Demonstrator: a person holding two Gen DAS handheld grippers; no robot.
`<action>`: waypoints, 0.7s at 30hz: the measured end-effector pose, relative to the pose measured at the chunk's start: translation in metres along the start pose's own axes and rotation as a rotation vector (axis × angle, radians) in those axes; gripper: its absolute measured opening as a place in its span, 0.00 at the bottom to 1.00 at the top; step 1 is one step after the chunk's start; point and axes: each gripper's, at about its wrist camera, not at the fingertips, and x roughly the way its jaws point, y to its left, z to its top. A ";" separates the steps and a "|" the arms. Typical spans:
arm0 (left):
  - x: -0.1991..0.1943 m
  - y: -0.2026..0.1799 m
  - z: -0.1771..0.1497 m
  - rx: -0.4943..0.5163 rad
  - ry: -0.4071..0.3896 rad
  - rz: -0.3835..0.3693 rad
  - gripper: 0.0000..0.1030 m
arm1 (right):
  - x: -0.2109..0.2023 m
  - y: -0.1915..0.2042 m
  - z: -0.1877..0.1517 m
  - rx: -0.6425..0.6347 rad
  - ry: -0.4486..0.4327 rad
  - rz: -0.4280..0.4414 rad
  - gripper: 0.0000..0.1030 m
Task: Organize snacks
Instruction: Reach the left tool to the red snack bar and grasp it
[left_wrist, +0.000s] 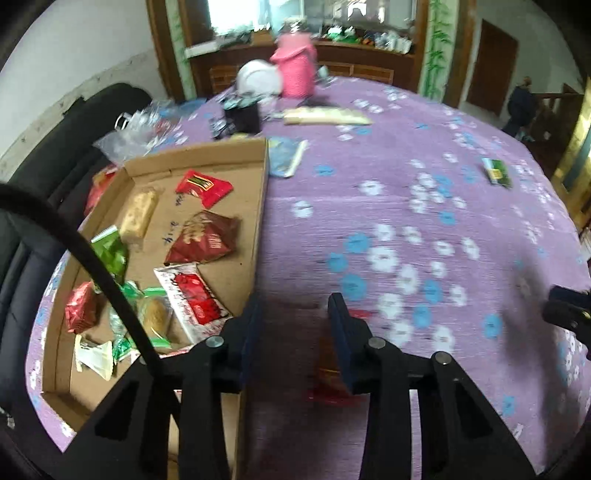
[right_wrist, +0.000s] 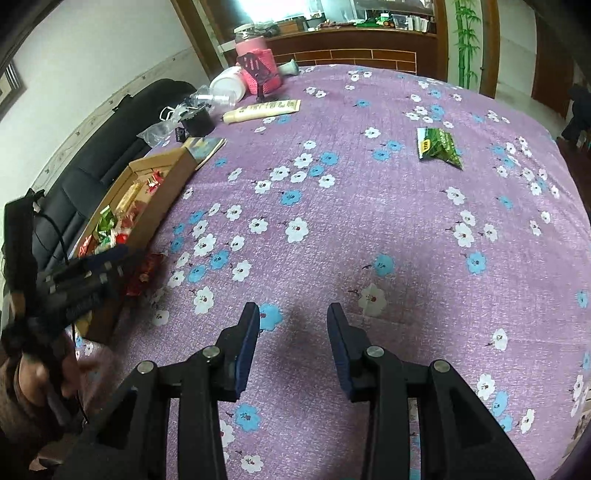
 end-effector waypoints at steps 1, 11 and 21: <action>0.001 0.007 0.002 -0.025 0.023 -0.037 0.38 | 0.000 0.000 0.000 0.000 0.001 0.003 0.38; 0.014 -0.026 -0.008 0.071 0.146 -0.080 0.42 | -0.004 -0.015 -0.007 0.016 0.008 0.001 0.39; 0.022 -0.023 -0.017 0.064 0.197 -0.072 0.55 | -0.015 -0.050 -0.005 0.041 -0.003 -0.038 0.46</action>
